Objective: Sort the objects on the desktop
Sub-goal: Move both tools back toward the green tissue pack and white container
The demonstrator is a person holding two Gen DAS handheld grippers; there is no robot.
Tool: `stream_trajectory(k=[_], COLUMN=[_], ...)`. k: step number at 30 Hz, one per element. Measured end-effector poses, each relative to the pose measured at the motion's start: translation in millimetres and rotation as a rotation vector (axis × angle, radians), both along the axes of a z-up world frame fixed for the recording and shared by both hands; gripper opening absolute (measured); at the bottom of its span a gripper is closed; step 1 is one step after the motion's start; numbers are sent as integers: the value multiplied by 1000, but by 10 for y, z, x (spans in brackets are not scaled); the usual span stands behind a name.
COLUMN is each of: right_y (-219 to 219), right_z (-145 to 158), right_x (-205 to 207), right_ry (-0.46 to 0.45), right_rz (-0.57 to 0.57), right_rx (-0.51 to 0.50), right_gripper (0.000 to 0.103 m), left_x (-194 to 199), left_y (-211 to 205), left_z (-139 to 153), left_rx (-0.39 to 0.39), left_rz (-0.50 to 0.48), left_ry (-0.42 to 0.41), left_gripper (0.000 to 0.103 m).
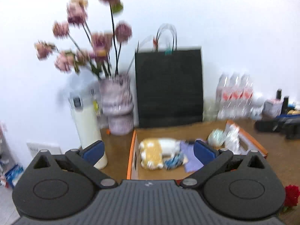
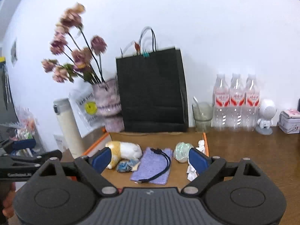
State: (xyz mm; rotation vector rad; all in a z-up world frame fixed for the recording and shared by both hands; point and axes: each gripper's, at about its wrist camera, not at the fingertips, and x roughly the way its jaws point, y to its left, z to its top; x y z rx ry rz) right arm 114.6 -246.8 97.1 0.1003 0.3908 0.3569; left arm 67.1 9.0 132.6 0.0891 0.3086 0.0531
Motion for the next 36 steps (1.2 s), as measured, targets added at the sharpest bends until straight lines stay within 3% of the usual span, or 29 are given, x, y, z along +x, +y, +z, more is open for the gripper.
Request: stream_trajectory(k=[5,13,18,22,25,28,31,34,36], right_y=[63,65,50,31,-30,-53,34,153,193], right_z=[-156,-723,-926,-683,-530,-501,-551,-683,-753], right_x=[-257,-1184,-1463,-1152,-700,-146,278,583,680], right_ry=[13,117,205,181,200,318,426,554,593], right_rz=[-29,-2,35,11,23,20,-3,-5,-4], right_rx=[-29,-65,-68,-87,-73,-62,-132,-195,-212], right_gripper=[90,90,89,89,90,90,90,89,87], left_x=[-301,-1016,-995,-583,-43,406,687,842,904], left_y=[-54,-15,63,115,152,197,184,176,218], left_z=[-57,-755,-871,-749,-738,-789,-865,-968,-1019], left_rx=[-34,-131,-121,-105,-67,-75,-76,-59,-92], left_rz=[-13,19,-3,-16,-39,-69,-101,-91,-91], left_ry=[7,171,232,207,288,399,454,493,519], left_gripper=[103,103,103,103,103,100,98,89,81])
